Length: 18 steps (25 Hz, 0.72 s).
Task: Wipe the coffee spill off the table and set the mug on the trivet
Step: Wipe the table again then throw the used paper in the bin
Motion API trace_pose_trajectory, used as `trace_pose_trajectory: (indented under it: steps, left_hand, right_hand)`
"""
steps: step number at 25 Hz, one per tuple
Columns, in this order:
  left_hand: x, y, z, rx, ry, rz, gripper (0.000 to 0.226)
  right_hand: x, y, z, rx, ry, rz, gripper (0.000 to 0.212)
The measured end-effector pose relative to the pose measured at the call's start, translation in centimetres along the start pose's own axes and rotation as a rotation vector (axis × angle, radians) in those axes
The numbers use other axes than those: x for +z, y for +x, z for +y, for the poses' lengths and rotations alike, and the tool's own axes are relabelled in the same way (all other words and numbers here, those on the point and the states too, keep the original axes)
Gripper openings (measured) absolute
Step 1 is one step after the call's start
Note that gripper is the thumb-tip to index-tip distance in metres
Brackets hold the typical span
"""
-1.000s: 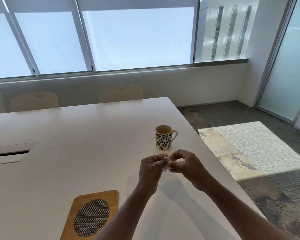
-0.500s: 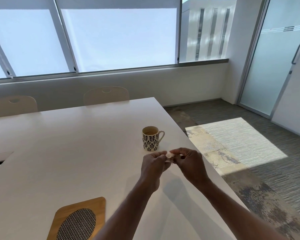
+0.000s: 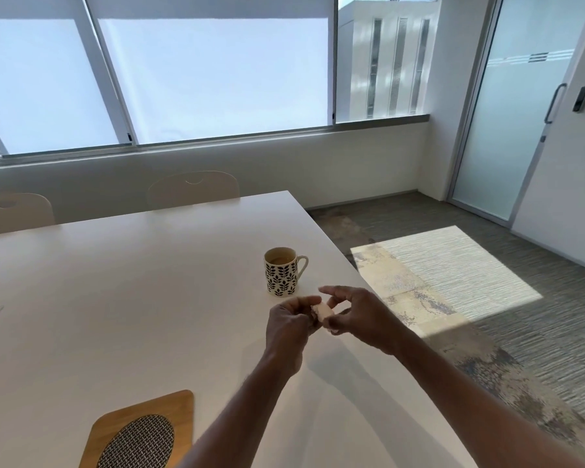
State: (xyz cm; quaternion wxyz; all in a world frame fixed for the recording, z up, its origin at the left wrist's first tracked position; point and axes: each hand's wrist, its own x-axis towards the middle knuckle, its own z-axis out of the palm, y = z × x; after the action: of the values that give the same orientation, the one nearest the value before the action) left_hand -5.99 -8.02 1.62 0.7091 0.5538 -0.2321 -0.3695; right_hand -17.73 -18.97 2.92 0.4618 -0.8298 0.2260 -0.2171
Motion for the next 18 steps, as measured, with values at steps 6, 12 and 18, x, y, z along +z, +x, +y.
trace_pose_trajectory:
  steps: [6,12,18]
  left_hand:
    - [3.6,0.6,-1.0,0.185,0.395,-0.045,0.025]
    - [8.9,0.6,-3.6,0.302,0.554,-0.155,0.02]
    - [15.1,0.6,-6.4,0.226,0.504,-0.273,0.017]
  right_hand:
    - [-0.8,-1.9,1.2,-0.174,-0.23,0.234,0.027]
    - [-4.0,-4.4,3.3,-0.098,-0.516,0.443,0.016]
    - [-9.1,-8.7,5.9,0.005,-0.656,0.507,0.01]
